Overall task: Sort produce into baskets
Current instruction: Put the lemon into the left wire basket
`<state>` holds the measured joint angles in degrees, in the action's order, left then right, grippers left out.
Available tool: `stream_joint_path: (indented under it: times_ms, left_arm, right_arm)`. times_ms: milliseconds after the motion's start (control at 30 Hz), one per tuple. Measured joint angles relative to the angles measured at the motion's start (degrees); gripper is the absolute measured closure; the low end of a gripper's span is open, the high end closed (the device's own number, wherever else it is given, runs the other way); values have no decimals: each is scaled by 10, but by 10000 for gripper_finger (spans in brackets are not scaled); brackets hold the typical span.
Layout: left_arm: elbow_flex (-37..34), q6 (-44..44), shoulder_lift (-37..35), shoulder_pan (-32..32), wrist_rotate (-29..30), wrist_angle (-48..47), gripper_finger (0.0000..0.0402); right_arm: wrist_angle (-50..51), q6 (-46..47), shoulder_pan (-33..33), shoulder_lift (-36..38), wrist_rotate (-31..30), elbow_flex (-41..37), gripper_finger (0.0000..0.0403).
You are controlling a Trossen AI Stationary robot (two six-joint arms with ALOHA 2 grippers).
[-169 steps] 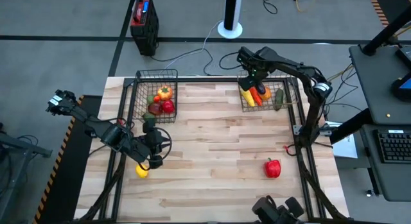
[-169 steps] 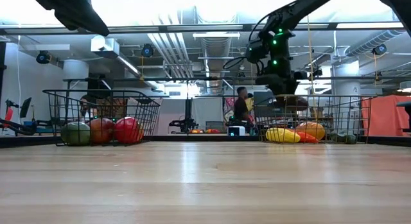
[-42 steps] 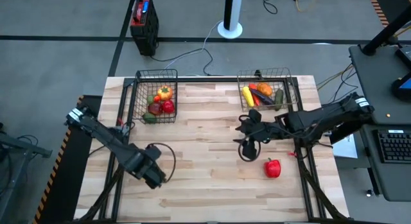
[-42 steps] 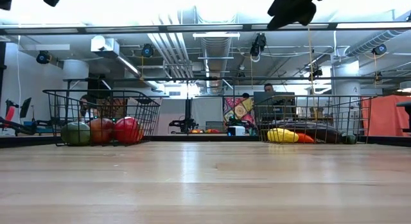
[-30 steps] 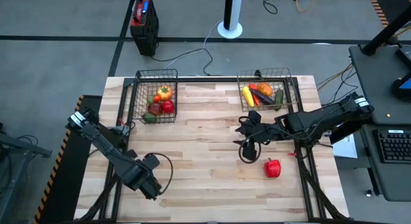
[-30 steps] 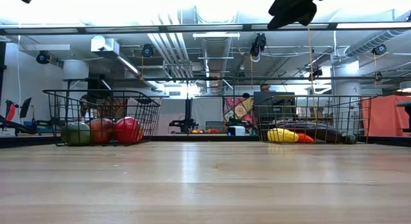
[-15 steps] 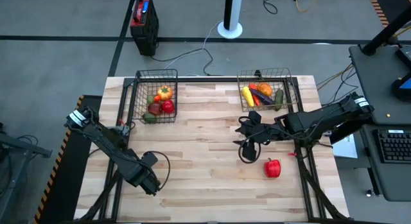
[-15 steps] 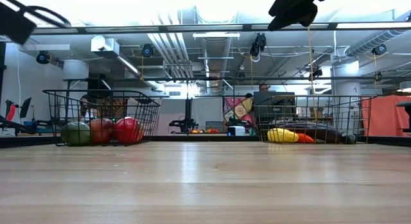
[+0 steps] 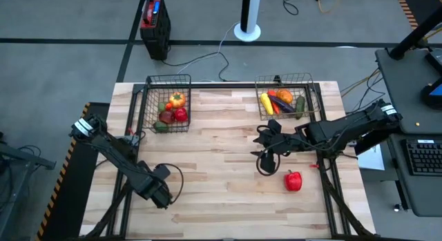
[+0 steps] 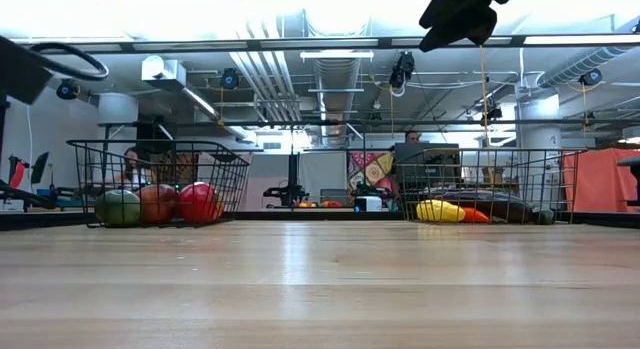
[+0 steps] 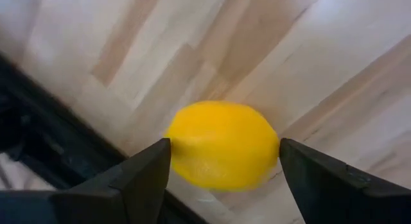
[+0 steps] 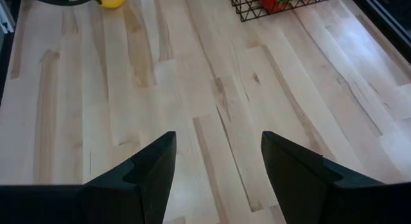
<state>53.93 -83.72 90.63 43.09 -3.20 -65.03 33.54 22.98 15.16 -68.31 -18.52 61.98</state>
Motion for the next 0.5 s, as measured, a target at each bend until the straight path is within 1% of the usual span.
stream_joint_path:
  times_ms: [133, 500]
  left_arm:
    - [-19, 1, -2, -1, -3, 26, 130]
    - [-29, -12, 2, 0, 19, 34, 130]
  right_arm:
    - [0, 0, 0, 0, 0, 0, 182]
    - [0, 0, 0, -1, 0, -2, 182]
